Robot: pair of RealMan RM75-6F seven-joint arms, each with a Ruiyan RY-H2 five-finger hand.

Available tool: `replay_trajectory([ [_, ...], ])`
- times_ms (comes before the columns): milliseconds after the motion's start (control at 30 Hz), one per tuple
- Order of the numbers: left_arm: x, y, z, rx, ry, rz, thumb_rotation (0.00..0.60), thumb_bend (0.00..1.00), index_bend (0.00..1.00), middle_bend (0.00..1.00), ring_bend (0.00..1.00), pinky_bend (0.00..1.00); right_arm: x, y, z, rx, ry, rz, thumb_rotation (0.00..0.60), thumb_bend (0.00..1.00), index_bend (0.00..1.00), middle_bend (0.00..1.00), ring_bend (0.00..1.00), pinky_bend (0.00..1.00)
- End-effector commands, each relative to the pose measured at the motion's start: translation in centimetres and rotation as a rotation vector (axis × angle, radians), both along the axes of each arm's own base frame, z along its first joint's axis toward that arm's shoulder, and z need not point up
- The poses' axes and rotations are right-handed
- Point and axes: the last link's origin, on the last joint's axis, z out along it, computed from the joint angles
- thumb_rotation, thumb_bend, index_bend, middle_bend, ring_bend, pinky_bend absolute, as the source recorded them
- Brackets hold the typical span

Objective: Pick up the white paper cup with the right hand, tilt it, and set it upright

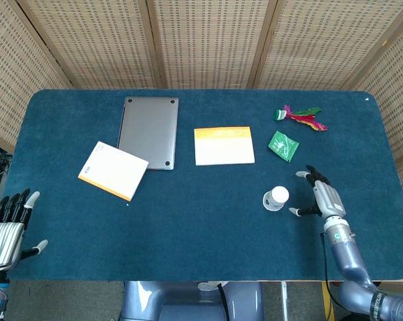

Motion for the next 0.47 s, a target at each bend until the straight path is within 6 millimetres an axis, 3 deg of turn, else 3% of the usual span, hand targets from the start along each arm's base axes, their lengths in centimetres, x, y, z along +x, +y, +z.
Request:
replay_trajectory([
  [33,-0.1,0.1,0.0,0.002,-0.002,0.001,0.6,0.11,0.0,0.0,0.0,0.0,-1.1,3.0,2.1,-0.11,0.212,0.143,0.6,0.18,0.1,0.0,0.0,0.0],
  [167,-0.3,0.2,0.1,0.009,-0.006,0.003,0.6,0.11,0.0,0.0,0.0,0.0,-2.4,6.8,2.8,-0.199,0.341,0.245,0.6,0.14,0.0,0.0,0.0,0.0],
  [467,-0.3,0.1,0.2,0.014,-0.013,-0.002,0.6,0.11,0.0,0.0,0.0,0.0,-3.6,9.9,3.2,-0.256,0.413,0.292,0.6,0.13,0.0,0.0,0.0,0.0],
])
